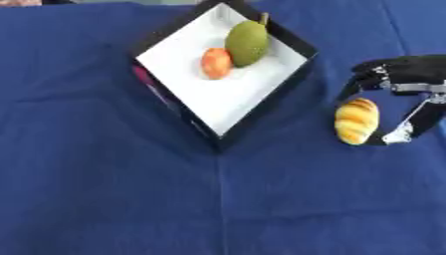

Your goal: Pick up objects on the table and place them in the box.

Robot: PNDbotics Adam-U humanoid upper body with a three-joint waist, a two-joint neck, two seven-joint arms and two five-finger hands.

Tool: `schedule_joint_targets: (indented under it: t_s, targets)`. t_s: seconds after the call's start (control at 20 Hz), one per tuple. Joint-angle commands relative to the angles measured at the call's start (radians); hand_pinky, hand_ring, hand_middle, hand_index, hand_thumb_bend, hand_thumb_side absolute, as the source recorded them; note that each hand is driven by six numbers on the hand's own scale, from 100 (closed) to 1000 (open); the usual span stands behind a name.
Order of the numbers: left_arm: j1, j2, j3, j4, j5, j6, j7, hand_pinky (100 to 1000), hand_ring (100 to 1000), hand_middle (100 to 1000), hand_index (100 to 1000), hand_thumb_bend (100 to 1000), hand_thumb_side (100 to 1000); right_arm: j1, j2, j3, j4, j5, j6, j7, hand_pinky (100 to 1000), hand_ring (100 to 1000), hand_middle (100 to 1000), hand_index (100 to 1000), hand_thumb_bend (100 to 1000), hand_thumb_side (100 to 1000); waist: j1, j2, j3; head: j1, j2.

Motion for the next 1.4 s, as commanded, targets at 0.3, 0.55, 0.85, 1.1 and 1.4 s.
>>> schedule_joint_targets:
  t_s: [0.3,0.55,0.85,1.1,1.4]
  targets:
    - [-0.003,0.015,0.01,-0.01,-0.003,0.0,-0.01,698,719,702,779,100,669,-0.02,-0.007,-0.013,0.05,0.085,-0.21,0.153,1000,847,774,877,448,600,0.001,-0.01,0.001,-0.012,-0.004]
    - [-0.002,0.013,0.012,-0.009,-0.003,-0.004,-0.012,699,719,701,779,100,670,-0.02,0.014,-0.016,0.097,0.12,-0.21,0.117,1000,830,745,864,453,569,0.004,-0.007,0.002,-0.014,-0.005]
    - [-0.001,0.011,0.012,-0.007,-0.005,-0.004,-0.017,700,718,699,778,100,670,-0.022,0.026,-0.019,0.122,0.112,-0.21,0.097,997,787,677,817,458,531,0.005,-0.007,0.002,-0.013,-0.006]
    - [0.001,0.009,0.014,-0.006,-0.007,-0.005,-0.021,702,718,696,777,100,669,-0.026,0.033,-0.031,0.142,0.098,-0.21,0.06,975,756,593,749,444,524,0.005,-0.006,0.003,-0.012,-0.006]
    - [0.003,0.01,0.016,-0.005,-0.011,-0.006,-0.025,703,719,695,776,100,668,-0.026,0.012,-0.029,0.12,0.082,-0.21,0.026,962,736,548,695,399,542,0.001,-0.009,0.002,-0.01,-0.004]
